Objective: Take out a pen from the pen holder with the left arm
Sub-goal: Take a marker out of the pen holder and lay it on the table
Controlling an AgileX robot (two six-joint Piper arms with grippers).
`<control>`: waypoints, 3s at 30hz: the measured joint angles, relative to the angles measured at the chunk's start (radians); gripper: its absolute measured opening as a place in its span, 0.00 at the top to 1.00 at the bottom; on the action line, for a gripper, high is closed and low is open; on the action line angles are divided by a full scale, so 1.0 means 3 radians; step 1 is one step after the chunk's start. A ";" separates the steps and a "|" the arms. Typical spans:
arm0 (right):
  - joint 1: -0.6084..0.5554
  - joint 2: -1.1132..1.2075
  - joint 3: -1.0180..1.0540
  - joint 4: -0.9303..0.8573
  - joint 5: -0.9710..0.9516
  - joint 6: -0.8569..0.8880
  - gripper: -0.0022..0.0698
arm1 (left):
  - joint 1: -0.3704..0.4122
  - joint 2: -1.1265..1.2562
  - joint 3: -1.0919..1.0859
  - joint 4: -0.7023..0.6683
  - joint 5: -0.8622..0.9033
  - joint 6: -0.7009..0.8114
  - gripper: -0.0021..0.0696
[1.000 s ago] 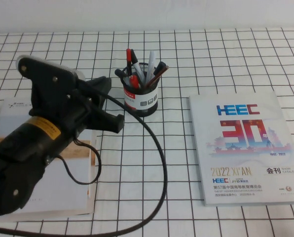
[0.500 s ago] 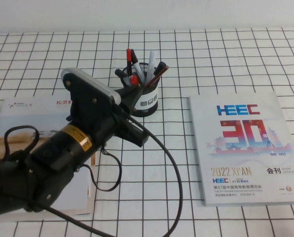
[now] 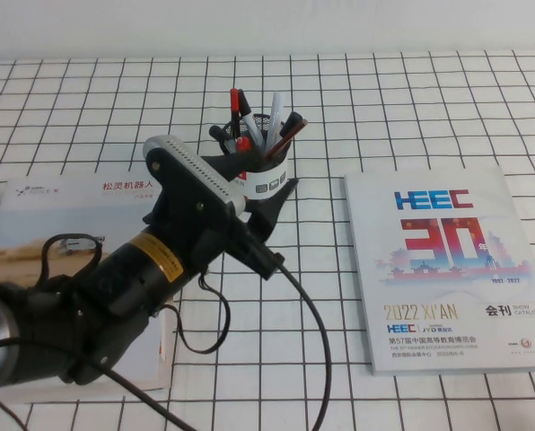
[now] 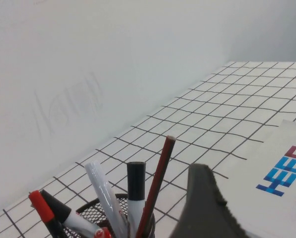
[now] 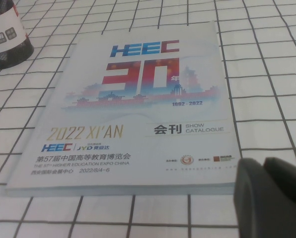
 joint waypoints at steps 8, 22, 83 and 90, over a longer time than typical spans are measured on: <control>0.0000 0.0000 0.0000 0.0000 0.0000 0.0000 0.99 | 0.0000 0.0347 -0.0388 -0.0202 -0.0056 0.0095 0.43; 0.0000 0.0000 0.0000 0.0000 0.0000 0.0000 0.99 | 0.0026 0.0833 -0.0964 -0.0254 0.0103 0.0122 0.43; 0.0000 0.0000 0.0000 0.0000 0.0000 0.0000 0.99 | 0.0036 0.1247 -0.1325 -0.0265 0.0133 0.0136 0.79; 0.0000 0.0000 0.0000 0.0000 0.0000 0.0000 0.99 | 0.0042 0.1247 -0.1325 -0.0265 0.0074 0.0143 0.86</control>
